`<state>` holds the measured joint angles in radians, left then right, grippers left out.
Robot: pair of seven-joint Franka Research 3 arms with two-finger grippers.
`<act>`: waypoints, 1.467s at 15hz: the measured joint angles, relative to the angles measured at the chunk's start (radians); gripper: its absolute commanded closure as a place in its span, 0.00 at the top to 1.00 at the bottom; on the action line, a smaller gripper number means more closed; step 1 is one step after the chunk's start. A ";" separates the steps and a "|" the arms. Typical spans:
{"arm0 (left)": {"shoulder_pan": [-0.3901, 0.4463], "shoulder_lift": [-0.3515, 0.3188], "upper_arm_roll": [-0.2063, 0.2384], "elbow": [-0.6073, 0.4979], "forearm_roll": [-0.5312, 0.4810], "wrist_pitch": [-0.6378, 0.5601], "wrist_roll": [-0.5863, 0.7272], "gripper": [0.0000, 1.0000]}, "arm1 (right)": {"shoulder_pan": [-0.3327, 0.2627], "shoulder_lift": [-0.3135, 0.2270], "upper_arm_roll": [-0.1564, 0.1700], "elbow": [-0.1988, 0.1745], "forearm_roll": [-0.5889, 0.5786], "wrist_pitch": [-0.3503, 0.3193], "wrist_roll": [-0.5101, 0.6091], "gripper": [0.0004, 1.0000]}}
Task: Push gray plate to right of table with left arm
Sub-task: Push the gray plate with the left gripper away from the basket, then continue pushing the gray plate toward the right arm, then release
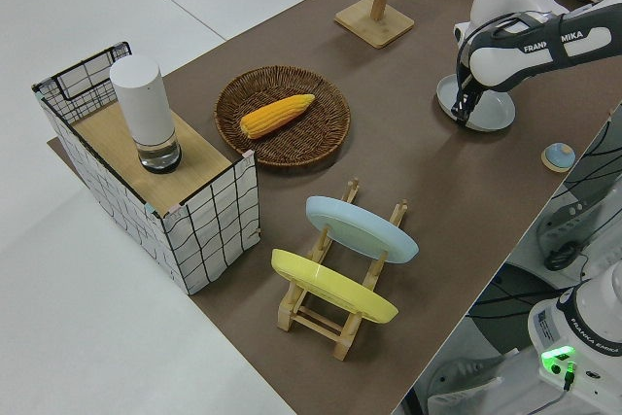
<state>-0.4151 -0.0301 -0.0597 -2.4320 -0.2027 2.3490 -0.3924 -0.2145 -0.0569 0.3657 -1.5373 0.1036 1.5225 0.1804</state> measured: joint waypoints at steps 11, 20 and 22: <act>0.000 0.062 -0.146 0.027 -0.009 0.120 -0.207 0.00 | 0.000 0.000 0.000 0.000 0.000 0.000 0.000 1.00; -0.054 0.158 -0.190 0.146 -0.009 0.133 -0.358 0.00 | 0.000 0.000 0.000 0.000 0.000 0.000 0.000 1.00; -0.073 0.178 -0.191 0.171 -0.009 0.138 -0.384 0.00 | 0.000 0.000 0.000 0.000 0.000 0.000 0.000 1.00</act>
<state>-0.4881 0.1477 -0.2506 -2.2608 -0.2121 2.4875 -0.7764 -0.2145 -0.0569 0.3657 -1.5373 0.1036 1.5225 0.1804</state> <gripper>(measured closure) 0.965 0.004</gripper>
